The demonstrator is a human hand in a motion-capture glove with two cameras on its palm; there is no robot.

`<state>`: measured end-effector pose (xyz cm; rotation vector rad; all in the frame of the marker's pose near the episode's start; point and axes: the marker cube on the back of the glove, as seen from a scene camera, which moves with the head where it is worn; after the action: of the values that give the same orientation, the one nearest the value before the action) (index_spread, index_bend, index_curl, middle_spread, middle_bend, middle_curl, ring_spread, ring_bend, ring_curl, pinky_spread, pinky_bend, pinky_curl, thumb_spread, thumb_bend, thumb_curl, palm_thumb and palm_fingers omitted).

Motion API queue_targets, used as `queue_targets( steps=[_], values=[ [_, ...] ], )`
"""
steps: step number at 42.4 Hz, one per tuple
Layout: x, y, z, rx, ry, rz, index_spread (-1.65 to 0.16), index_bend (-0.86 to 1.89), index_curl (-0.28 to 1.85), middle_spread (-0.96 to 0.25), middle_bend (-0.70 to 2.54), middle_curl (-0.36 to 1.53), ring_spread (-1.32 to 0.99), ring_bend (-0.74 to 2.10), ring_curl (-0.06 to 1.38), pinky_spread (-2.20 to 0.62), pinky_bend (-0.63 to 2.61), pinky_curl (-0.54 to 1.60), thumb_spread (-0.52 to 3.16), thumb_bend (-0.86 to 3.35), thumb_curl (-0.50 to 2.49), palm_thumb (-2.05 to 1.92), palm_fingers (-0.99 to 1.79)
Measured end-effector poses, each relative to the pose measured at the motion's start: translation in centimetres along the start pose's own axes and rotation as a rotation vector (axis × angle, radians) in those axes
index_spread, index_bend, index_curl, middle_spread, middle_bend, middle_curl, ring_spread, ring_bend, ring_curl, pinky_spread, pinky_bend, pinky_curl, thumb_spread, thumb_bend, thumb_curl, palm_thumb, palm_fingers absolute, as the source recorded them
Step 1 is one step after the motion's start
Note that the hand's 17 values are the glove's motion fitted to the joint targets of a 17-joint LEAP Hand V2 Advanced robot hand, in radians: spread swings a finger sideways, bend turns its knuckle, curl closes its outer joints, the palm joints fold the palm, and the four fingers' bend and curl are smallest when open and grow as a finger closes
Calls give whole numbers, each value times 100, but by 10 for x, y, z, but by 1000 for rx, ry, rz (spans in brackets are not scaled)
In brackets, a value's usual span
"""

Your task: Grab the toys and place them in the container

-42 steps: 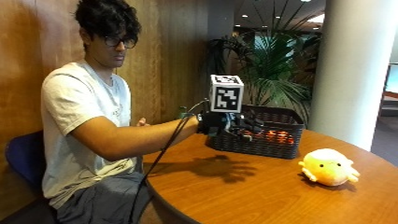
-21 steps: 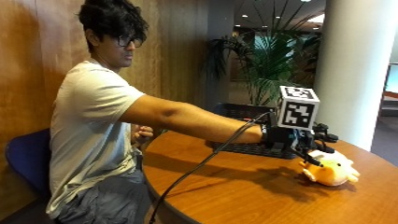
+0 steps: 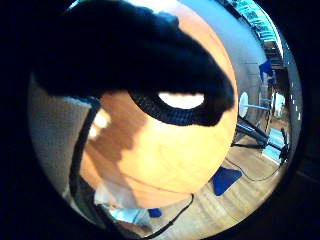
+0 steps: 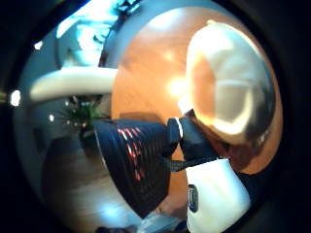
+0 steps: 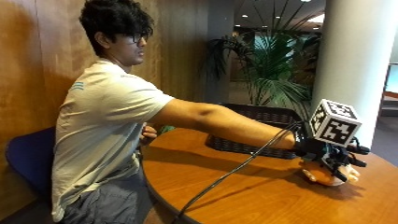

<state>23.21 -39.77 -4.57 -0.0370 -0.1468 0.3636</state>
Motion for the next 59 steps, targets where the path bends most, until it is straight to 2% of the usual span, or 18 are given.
queue_targets(
  steps=[9,12,15,17,18,19,22,23,24,26,32,45,59],
  values=[
    [-2,-17,33,-139,78,66,-28,7,12,4,2,14,7,15,22,10,138,42,130,1,36,32,-40],
    [-6,-20,40,-122,113,76,-30,16,14,5,-3,11,7,24,24,9,138,42,130,6,39,42,-28],
    [-10,-20,35,-65,99,66,-33,23,18,4,8,11,6,36,27,4,129,40,130,8,42,49,-1],
    [-10,-20,30,-11,80,56,-34,26,20,4,11,11,5,42,29,-1,127,39,131,10,43,52,5],
    [-10,-19,28,13,71,49,-34,27,20,2,16,12,-1,60,34,-11,124,38,135,13,45,57,35],
    [-10,-18,26,35,62,40,-33,23,17,1,19,12,-5,67,32,-16,122,35,136,15,46,60,48],
    [-10,-14,22,79,47,8,-34,30,19,-6,32,16,-18,76,35,-24,115,33,123,20,54,74,77],
    [-11,-12,22,86,50,-1,-34,30,19,-8,33,16,-21,78,36,-27,113,32,120,20,55,75,79],
    [-12,-11,21,93,55,-8,-35,36,21,-10,38,18,-24,84,39,-28,113,33,117,21,57,77,94],
    [-13,-7,18,107,70,-20,-35,41,23,-13,43,19,-29,91,42,-30,112,34,112,23,61,80,103],
    [-19,8,-10,159,66,-49,-38,55,32,-21,53,24,-40,104,53,-35,112,39,99,26,71,85,106],
    [-34,61,-92,232,3,-124,-43,70,47,-36,75,33,-53,118,66,-40,123,48,74,32,91,85,88],
    [-40,117,-127,241,-35,-198,-45,84,66,-43,92,47,-61,127,76,-40,131,54,54,34,107,76,68]
  ],
)
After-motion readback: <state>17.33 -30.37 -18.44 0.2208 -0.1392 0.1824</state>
